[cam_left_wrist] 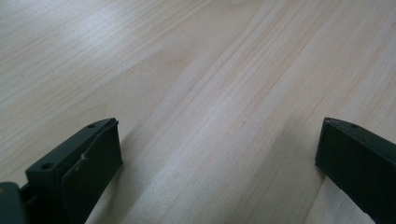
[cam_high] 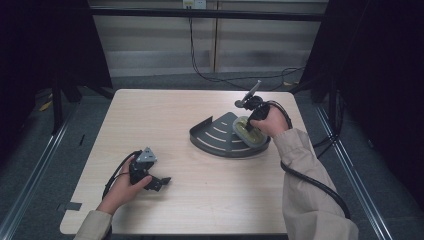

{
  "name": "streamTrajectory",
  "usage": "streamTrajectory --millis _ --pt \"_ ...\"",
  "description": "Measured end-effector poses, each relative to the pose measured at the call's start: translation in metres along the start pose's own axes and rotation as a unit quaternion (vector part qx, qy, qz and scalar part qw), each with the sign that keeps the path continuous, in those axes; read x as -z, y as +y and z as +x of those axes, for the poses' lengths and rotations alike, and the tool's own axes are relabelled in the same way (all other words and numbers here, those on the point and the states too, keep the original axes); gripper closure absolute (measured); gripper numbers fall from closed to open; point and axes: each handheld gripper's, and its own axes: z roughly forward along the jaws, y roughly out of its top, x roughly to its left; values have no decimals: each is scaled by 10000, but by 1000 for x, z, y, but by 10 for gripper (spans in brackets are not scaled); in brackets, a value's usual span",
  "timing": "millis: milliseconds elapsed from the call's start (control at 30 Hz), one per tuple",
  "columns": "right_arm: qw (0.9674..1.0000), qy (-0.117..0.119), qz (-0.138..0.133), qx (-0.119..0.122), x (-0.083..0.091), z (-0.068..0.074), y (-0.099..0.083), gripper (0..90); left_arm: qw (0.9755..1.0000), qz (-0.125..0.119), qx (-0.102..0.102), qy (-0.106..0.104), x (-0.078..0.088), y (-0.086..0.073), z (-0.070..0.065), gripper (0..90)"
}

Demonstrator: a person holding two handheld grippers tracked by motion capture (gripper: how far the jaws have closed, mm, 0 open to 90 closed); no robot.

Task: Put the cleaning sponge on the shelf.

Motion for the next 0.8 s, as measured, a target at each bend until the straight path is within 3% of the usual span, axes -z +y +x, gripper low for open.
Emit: streamTrajectory --millis 800 --pt "10000 17 13 -29 -11 -5 -5 715 10000 0 -1 1 0 0 0 0"
